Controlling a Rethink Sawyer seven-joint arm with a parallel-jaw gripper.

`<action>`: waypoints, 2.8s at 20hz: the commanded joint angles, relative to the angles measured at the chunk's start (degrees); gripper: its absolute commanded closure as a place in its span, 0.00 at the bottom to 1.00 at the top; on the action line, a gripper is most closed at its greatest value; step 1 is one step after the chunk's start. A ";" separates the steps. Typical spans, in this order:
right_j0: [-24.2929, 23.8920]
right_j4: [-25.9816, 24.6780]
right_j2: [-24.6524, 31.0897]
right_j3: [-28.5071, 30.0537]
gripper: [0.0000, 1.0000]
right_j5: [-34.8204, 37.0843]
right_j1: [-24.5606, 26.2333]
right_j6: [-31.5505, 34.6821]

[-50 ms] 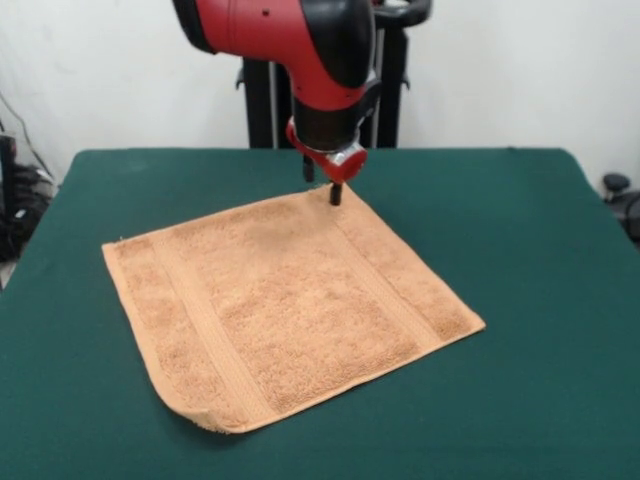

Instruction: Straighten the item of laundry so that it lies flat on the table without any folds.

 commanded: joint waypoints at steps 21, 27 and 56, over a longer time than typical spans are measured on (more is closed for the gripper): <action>-5.36 -6.87 0.46 9.33 0.00 -3.48 -11.44 -0.69; -5.41 -8.46 1.02 8.95 0.00 -6.34 -10.54 1.37; -5.75 -12.95 1.98 7.07 0.00 -11.07 -9.86 -0.16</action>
